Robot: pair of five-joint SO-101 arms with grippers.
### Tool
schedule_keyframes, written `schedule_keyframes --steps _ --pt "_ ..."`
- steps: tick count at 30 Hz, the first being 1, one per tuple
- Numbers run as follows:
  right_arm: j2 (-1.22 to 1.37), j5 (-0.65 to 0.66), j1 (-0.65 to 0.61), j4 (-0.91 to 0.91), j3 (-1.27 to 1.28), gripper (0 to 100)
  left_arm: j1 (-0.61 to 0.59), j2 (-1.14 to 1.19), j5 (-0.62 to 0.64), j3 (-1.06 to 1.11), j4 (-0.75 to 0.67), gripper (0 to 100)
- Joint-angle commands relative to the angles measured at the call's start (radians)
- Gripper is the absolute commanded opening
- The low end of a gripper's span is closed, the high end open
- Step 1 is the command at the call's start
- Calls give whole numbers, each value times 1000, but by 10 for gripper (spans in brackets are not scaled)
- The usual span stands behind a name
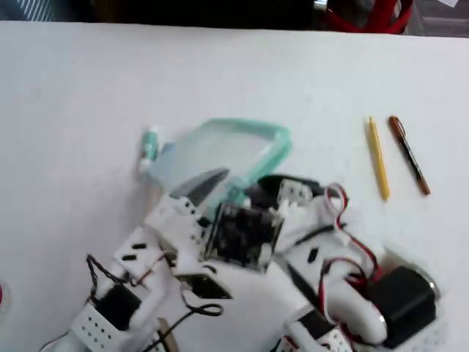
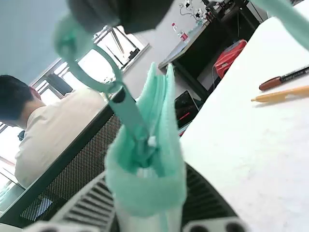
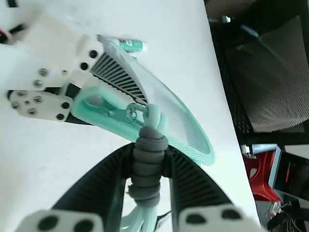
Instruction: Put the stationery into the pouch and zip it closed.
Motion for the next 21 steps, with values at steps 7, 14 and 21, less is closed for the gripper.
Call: schedule_keyframes --steps 7,14,21 --pt "79 -130 125 -239 101 18 10 10 138 -6 -209 37" --pt "79 -255 214 -295 106 18 -47 12 367 -72 -118 39" --pt "81 -302 308 -351 157 18 -51 104 585 -311 132 41"
